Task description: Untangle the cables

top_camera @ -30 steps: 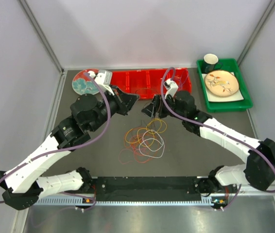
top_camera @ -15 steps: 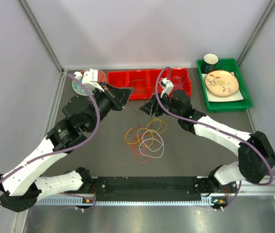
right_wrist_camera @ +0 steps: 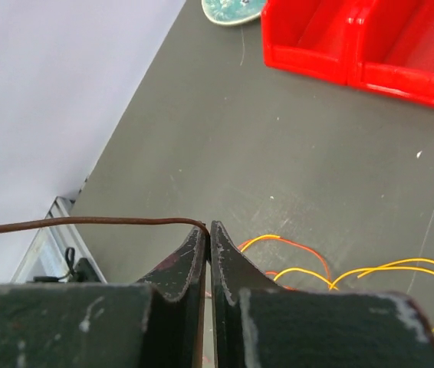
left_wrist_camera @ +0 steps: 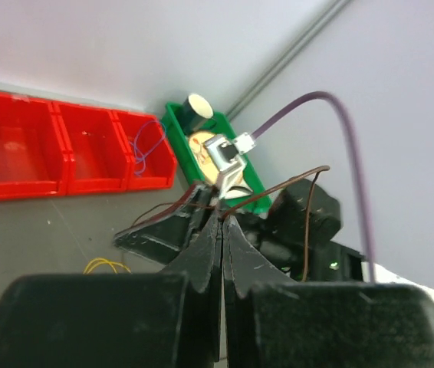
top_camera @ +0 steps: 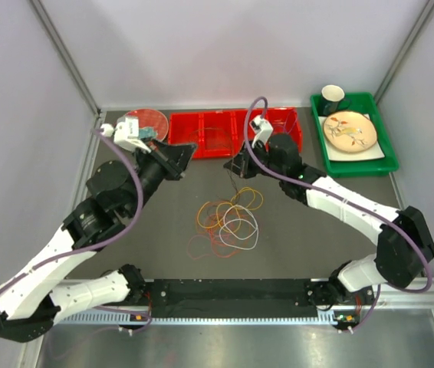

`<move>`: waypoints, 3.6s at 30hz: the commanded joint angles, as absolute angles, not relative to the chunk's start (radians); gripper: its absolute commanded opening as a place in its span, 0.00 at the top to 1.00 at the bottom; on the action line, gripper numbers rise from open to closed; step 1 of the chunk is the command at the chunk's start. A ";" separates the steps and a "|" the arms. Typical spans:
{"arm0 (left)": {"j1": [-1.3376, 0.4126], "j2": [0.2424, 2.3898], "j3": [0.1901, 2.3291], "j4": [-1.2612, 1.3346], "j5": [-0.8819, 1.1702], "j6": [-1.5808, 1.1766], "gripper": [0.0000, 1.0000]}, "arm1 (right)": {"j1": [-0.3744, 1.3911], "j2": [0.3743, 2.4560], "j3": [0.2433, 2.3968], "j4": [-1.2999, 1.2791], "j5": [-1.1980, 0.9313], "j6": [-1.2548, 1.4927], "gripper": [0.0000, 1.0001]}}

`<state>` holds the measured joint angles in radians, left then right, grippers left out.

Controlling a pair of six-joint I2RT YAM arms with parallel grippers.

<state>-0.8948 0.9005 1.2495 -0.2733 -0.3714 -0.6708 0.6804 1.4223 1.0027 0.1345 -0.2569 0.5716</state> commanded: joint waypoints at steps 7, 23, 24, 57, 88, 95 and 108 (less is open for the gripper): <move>-0.894 0.725 0.841 -0.250 -0.454 -0.801 1.00 | 0.568 1.374 1.471 -0.132 -0.250 0.607 1.00; -0.847 1.321 0.934 -0.063 -0.357 -0.795 1.00 | 0.436 1.424 1.693 -0.170 -0.452 0.830 1.00; -0.845 1.322 0.933 -0.058 -0.357 -0.793 1.00 | 0.433 1.427 1.701 -0.175 -0.456 0.831 1.00; -0.831 1.055 0.411 0.077 -0.417 -0.782 0.75 | 0.281 1.864 2.385 -0.233 -0.339 0.782 1.00; -0.686 1.098 0.327 0.222 -0.270 -0.811 0.78 | 0.198 2.167 2.359 -0.087 -0.337 0.671 1.00; -0.683 1.100 0.325 0.222 -0.265 -0.811 0.79 | 0.199 2.180 2.318 -0.090 -0.328 0.601 1.00; -0.676 1.101 0.324 0.227 -0.258 -0.811 0.79 | 0.199 2.224 2.253 -0.080 -0.322 0.561 1.00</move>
<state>-0.6823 1.1007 0.3325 0.1734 -0.2653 -0.8093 0.2001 2.2089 2.2494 -0.1200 -0.3355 0.5941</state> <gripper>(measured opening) 0.211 0.009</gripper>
